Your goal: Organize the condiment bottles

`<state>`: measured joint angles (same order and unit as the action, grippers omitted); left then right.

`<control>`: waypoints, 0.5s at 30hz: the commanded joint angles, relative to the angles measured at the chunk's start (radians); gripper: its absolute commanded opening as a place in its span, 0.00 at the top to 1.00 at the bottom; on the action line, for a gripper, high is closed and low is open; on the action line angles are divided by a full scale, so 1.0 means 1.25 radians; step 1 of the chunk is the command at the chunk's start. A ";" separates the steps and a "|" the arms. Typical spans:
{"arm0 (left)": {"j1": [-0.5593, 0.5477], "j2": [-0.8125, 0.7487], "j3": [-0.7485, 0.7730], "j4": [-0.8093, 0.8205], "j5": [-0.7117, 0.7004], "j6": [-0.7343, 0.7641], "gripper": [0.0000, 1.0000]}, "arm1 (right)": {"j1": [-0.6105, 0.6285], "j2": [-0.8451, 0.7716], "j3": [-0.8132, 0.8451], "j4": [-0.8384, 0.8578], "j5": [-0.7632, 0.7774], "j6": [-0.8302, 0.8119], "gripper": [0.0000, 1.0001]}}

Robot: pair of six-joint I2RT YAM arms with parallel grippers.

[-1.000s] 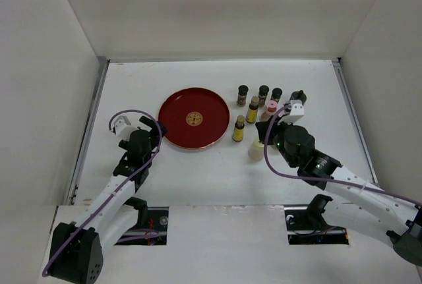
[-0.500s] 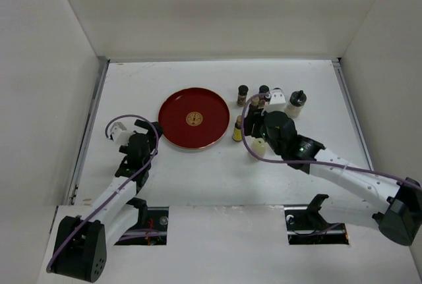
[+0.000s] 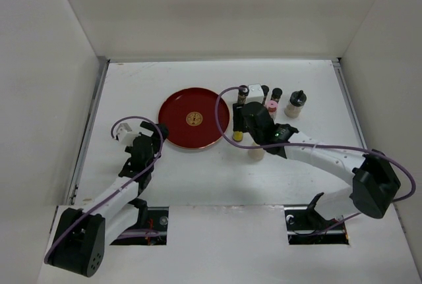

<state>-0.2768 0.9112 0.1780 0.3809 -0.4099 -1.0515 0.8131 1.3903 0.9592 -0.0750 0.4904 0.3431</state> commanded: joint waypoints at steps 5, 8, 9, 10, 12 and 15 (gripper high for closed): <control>-0.007 0.037 -0.004 0.074 0.010 -0.010 0.00 | -0.008 0.030 0.044 0.016 0.041 -0.020 0.48; -0.003 0.034 -0.005 0.076 0.011 -0.010 0.00 | -0.014 0.045 0.054 0.019 0.036 -0.022 0.51; 0.000 0.025 -0.006 0.074 0.011 -0.010 0.00 | -0.013 0.050 0.057 0.021 0.034 -0.022 0.52; 0.002 0.015 -0.007 0.072 0.011 -0.009 0.00 | -0.013 0.056 0.061 0.019 0.031 -0.024 0.53; 0.004 0.004 -0.010 0.071 0.005 -0.008 0.00 | -0.012 0.065 0.065 0.017 0.031 -0.027 0.56; 0.012 0.001 -0.012 0.068 0.003 -0.010 0.00 | -0.012 0.067 0.067 0.018 0.035 -0.027 0.64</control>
<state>-0.2745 0.9337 0.1764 0.4171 -0.4023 -1.0557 0.8036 1.4696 1.0000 -0.0753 0.5156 0.3195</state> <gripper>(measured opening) 0.997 0.391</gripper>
